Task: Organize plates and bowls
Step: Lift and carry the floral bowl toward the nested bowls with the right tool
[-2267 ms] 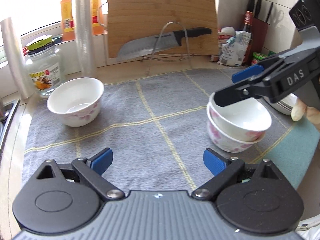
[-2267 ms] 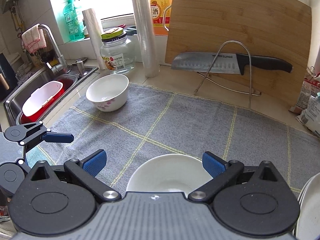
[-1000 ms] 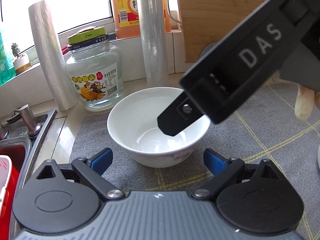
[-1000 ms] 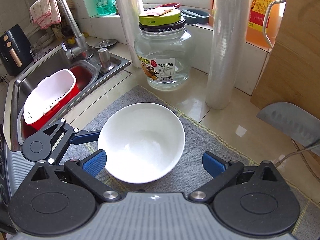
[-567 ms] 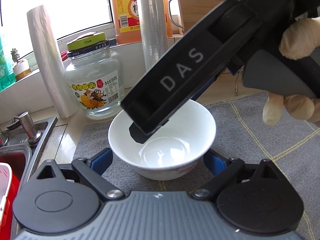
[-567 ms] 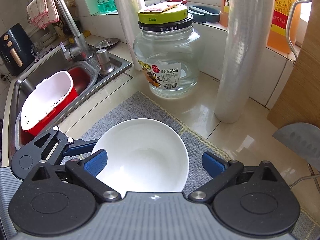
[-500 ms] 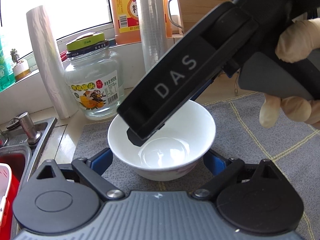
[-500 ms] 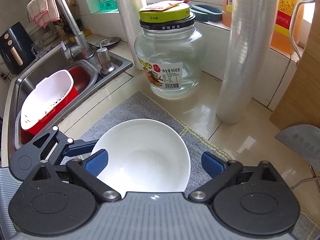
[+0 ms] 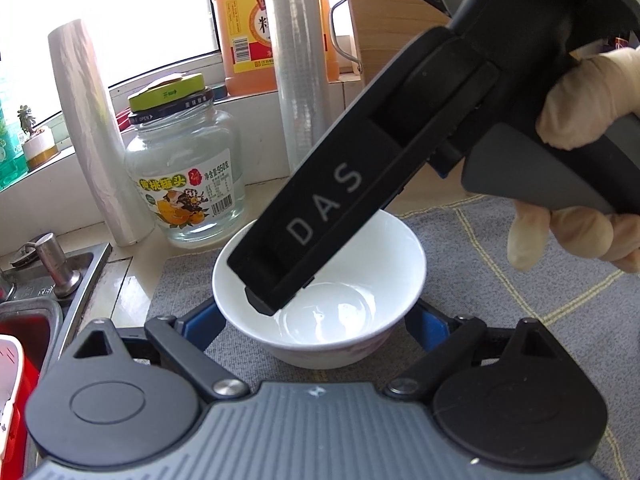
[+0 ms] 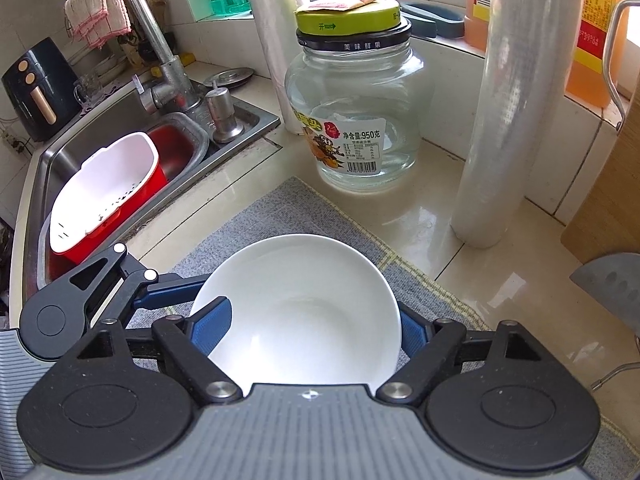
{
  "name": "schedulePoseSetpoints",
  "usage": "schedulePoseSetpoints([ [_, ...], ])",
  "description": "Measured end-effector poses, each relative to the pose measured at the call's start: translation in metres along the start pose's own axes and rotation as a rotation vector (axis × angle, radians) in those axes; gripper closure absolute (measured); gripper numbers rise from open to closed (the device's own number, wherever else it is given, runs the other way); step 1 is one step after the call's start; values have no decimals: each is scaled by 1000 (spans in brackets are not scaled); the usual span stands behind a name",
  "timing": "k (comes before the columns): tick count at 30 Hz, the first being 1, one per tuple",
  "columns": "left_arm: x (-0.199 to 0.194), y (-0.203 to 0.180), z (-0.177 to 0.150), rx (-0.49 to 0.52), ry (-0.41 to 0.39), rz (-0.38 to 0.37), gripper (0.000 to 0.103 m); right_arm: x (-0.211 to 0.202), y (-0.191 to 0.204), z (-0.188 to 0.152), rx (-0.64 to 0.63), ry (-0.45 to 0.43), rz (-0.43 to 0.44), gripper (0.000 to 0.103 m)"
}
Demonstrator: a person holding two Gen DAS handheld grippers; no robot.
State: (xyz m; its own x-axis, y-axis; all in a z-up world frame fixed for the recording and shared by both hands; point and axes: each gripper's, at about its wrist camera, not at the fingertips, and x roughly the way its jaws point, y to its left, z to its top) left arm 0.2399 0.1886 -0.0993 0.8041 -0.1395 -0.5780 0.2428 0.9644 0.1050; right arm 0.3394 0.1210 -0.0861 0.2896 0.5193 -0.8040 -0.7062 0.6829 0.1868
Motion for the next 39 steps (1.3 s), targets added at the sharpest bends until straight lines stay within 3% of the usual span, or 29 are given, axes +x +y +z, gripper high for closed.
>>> schedulePoseSetpoints([
  [18,-8,-2,3,2,9,-10,8,-10,2,-2,8,-5,2,14],
  [39,-64,-30,9,49,-2,-49,8,-71,30,-34,-1,-43,1,14],
])
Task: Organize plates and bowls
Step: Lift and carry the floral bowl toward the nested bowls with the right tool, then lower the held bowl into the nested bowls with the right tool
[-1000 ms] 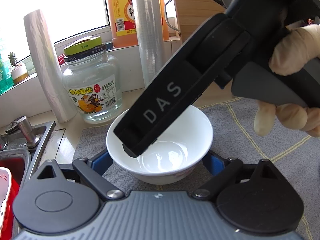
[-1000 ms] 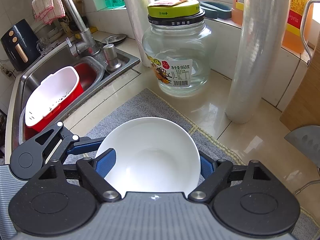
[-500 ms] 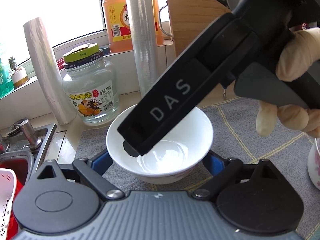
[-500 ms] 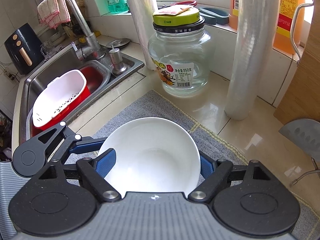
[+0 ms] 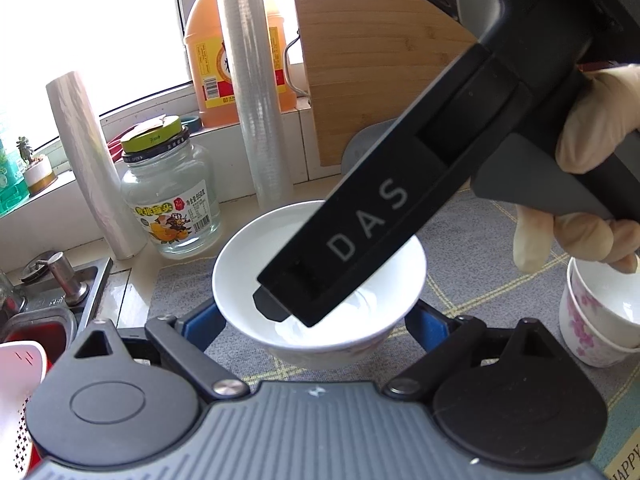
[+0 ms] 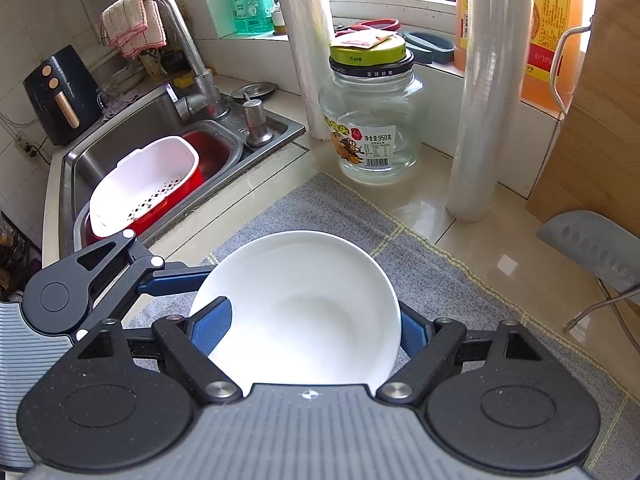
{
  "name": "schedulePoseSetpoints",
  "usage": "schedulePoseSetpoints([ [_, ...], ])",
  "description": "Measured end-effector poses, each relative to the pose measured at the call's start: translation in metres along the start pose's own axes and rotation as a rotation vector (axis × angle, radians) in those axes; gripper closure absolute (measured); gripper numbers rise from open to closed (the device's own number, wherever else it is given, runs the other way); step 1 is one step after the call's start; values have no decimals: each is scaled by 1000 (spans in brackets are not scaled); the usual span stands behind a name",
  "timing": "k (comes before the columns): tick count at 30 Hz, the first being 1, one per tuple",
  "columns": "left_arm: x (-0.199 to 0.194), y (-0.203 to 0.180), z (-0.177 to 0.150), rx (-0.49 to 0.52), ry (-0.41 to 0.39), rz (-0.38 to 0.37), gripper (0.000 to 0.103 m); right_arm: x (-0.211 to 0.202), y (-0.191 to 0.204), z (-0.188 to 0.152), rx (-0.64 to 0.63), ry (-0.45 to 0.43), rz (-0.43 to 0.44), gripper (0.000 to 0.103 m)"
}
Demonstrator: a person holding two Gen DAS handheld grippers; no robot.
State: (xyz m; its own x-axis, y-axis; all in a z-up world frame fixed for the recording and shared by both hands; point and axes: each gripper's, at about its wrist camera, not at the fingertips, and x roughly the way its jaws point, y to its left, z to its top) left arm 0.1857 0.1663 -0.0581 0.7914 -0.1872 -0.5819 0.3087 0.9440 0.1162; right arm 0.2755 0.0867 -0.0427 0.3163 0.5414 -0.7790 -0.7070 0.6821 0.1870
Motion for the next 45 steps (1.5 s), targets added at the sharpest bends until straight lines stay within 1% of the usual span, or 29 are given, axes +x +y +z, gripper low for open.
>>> schedulePoseSetpoints([
  [10,-23,-16,-1,18,3,-25,8,-28,11,-21,3,-12,8,14],
  [18,-39,-32,4,34,-6,-61,8,-51,9,-38,25,-25,0,14],
  [23,-47,-44,8,62,-16,-90,8,-68,6,-48,37,-31,-17,14],
  [32,-58,-74,17,117,-57,-146,8,-103,-3,-71,70,-56,-77,14],
  [40,-64,-108,23,160,-91,-222,8,-135,-16,-100,122,-79,-151,14],
  [45,-64,-128,25,177,-96,-270,8,-151,-22,-119,151,-82,-191,14],
])
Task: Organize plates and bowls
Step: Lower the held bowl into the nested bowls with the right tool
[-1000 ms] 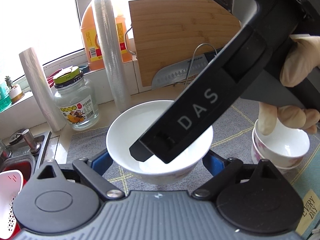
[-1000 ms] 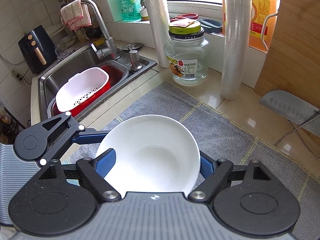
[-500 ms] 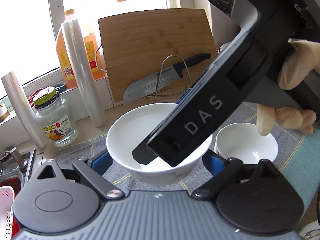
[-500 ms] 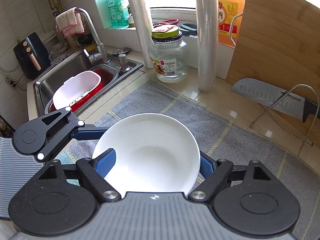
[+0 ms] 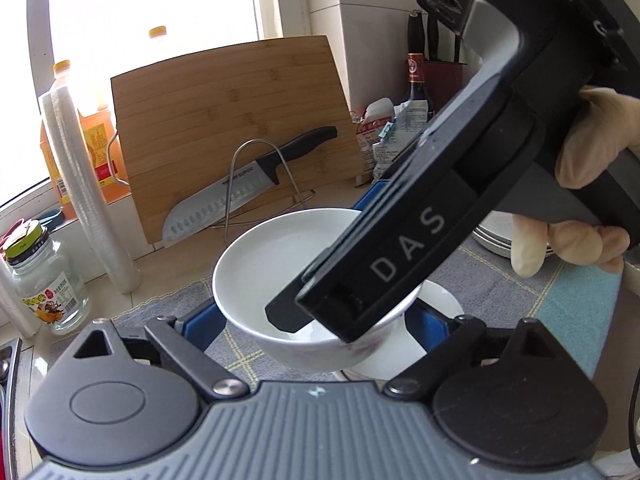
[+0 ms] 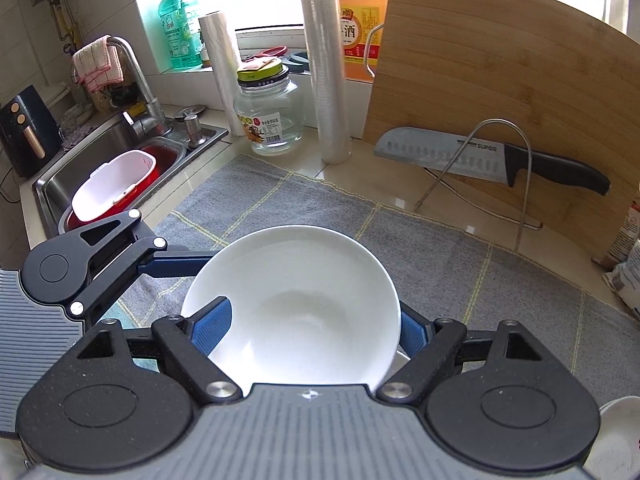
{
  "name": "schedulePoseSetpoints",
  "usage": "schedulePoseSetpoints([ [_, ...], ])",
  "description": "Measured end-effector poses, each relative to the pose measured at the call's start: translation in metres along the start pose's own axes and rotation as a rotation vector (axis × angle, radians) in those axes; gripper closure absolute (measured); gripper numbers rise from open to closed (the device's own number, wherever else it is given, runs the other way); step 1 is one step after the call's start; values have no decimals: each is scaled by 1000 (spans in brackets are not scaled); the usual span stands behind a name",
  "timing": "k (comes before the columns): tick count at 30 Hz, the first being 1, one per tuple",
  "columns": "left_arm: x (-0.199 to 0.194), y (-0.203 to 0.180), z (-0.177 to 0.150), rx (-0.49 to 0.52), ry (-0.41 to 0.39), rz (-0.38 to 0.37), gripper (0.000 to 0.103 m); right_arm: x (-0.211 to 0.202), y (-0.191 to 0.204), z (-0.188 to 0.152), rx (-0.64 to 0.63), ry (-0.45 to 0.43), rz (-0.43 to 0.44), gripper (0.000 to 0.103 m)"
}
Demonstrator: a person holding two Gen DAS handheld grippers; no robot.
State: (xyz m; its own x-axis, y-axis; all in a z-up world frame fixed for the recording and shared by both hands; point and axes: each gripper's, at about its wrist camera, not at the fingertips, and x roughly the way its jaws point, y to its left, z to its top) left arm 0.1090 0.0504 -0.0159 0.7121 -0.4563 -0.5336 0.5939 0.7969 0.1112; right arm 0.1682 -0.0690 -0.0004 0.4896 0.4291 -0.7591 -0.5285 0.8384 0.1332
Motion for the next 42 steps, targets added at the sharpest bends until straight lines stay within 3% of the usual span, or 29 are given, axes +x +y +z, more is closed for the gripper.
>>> schedulePoseSetpoints([
  [14,17,-28,1,-13,42,-74,8,-11,-28,-31,64,31,-28,14],
  [42,34,-27,-6,-40,101,-105,8,4,-38,-46,93,49,-1,14],
])
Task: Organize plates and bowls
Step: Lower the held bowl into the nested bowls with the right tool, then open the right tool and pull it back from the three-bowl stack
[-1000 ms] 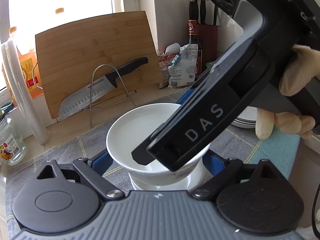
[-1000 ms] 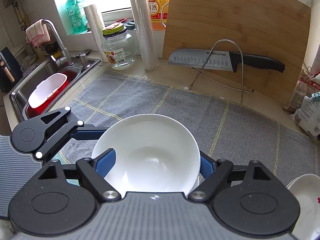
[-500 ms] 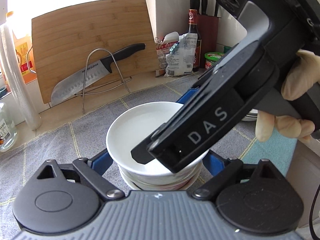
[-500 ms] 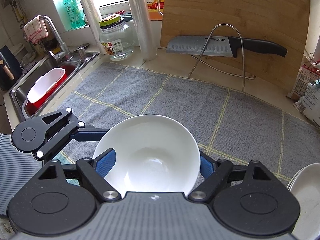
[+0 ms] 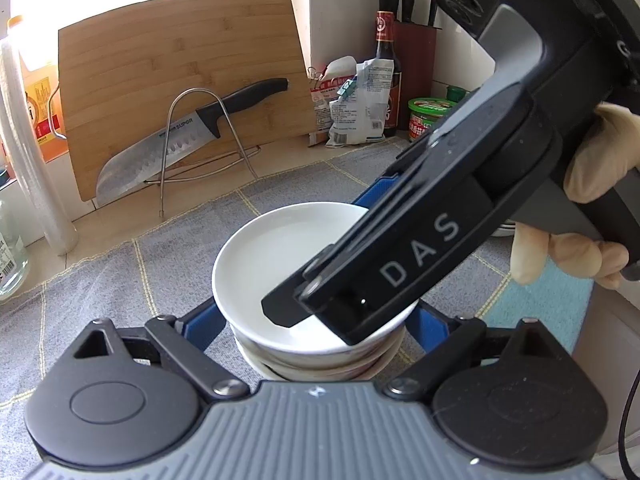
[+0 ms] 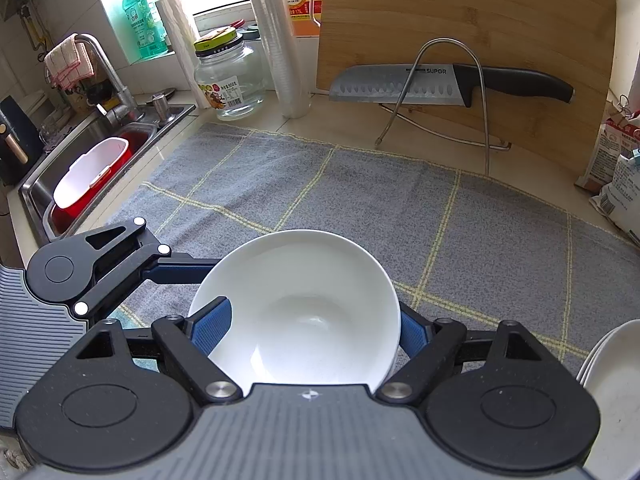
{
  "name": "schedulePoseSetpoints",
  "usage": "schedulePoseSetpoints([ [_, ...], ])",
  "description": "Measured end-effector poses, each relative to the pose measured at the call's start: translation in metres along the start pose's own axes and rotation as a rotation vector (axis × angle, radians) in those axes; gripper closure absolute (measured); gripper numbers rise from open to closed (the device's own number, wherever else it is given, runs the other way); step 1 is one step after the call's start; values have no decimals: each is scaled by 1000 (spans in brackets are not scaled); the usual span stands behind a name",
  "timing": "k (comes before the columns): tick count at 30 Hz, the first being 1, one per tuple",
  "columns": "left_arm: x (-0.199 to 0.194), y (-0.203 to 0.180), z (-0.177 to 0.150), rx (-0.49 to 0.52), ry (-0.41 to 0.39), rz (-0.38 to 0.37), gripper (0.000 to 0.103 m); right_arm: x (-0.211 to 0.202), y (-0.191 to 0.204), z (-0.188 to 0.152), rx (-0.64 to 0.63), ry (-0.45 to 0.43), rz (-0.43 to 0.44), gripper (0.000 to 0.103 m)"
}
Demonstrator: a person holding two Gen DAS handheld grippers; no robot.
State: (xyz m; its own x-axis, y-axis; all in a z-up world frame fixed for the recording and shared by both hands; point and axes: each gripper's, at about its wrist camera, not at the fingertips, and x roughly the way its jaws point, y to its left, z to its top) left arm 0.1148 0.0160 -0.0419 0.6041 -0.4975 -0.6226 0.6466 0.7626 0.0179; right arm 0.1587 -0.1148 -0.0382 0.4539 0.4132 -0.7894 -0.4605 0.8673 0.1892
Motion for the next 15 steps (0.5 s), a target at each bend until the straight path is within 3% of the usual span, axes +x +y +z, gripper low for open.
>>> schedulePoseSetpoints([
  [5,3,1,-1,-15,10,-13,7,0,0,-2,-6,2,0,13],
  [8,4,4,-3,-32,16,-24,6,1,0,-3,-10,-1,-1,4],
  [15,-2,6,-8,-14,25,-31,6,-1,-2,-11,-4,-12,-4,0],
])
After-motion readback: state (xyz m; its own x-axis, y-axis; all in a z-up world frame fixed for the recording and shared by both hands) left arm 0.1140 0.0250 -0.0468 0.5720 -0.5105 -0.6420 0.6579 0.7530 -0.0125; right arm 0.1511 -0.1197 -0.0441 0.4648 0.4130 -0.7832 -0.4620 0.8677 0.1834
